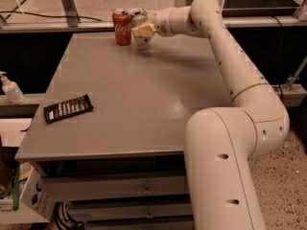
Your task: Move 7up can near coke can
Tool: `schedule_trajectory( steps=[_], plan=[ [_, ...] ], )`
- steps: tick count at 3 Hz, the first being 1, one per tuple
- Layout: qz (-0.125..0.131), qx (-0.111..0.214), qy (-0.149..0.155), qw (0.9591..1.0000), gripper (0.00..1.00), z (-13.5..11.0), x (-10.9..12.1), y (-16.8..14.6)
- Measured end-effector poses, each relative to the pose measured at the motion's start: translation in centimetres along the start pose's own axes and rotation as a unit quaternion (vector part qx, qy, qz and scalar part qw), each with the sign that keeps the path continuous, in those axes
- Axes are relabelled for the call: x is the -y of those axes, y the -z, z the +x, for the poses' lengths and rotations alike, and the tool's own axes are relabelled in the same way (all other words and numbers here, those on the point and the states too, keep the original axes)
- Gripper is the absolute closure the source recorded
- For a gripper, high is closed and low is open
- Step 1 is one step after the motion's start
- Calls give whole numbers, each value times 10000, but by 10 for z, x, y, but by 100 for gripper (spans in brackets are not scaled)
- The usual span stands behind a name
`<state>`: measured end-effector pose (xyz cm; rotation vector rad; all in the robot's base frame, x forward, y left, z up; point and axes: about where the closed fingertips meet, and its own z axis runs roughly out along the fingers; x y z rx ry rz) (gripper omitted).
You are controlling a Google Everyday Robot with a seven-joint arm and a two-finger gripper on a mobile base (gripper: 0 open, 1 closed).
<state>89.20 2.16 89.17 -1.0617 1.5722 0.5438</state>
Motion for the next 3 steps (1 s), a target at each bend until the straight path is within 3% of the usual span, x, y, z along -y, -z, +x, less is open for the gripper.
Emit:
schedule_trajectory(
  steps=[1,2,3],
  plan=[
    [-150,11,-294,9995,100,8,-9,-7],
    [-331,57,-508,9981,84,12,-18,-14],
    [-470,97,-559,9973,60,12,-24,-16]
  ],
)
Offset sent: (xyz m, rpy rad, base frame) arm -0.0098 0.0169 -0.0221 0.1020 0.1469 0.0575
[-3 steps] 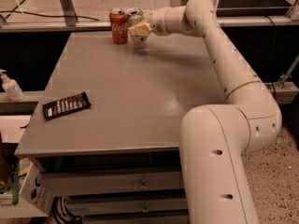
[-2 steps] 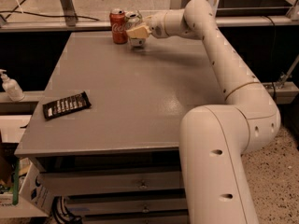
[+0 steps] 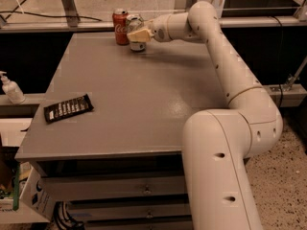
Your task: Move 7up can near coke can
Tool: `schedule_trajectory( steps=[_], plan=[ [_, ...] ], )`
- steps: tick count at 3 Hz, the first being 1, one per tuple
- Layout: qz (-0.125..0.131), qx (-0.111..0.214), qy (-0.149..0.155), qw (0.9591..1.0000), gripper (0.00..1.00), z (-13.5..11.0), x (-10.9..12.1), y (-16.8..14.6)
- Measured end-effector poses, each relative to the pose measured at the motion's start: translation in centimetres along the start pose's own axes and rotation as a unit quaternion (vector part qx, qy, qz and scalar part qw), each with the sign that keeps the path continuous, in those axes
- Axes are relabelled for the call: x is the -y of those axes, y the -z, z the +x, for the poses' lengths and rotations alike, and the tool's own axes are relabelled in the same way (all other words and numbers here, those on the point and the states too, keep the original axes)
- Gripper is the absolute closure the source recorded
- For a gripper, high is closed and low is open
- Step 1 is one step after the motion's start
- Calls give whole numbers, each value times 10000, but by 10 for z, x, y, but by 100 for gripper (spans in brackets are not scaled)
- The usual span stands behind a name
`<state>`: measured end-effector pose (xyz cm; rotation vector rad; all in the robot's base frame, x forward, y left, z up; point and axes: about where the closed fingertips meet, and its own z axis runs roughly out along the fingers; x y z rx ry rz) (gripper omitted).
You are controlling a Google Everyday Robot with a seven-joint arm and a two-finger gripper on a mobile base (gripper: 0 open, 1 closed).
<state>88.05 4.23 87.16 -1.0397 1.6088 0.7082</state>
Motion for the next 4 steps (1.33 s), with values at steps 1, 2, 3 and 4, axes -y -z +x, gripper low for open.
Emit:
schedule_trajectory(
  steps=[1,2,3,4],
  plan=[
    [-50,13,66,10000,36,-2,-1,2],
    [-46,13,175,9998,13,-6,0,4],
    [-20,-15,291,9996,0,-9,2,6],
    [-8,-28,329,9995,0,-10,3,7]
  ],
)
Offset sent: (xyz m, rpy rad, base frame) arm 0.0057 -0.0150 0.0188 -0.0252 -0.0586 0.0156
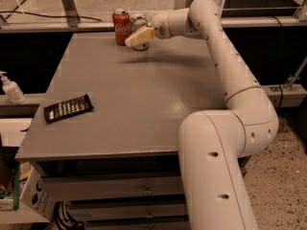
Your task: Move 7up can near coke can
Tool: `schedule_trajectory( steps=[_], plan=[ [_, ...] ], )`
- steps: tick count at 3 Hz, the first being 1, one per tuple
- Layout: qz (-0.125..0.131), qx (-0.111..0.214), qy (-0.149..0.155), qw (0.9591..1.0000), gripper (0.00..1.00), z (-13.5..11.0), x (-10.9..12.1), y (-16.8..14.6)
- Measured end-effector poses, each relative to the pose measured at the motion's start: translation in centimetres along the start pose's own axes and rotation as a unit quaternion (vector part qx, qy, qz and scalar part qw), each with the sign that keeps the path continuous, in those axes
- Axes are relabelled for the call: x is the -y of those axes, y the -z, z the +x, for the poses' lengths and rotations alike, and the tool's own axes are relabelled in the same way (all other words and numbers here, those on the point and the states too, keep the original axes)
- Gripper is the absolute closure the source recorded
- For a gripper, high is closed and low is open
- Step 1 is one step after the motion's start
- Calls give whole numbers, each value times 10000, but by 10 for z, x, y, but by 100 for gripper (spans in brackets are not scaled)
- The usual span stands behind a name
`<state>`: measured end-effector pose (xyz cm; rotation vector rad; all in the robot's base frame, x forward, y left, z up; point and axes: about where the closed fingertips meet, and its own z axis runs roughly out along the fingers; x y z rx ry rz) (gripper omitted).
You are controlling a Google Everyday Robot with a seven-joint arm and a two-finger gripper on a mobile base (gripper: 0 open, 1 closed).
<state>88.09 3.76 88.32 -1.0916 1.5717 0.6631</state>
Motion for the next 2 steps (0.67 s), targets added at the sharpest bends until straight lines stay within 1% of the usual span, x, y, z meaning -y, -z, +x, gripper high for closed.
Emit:
schedule_trajectory(
  steps=[1,2],
  plan=[
    [205,-60,23,9998,0,-11,10,34],
    [707,-474,598,9946,0,-46,-11,157]
  ],
)
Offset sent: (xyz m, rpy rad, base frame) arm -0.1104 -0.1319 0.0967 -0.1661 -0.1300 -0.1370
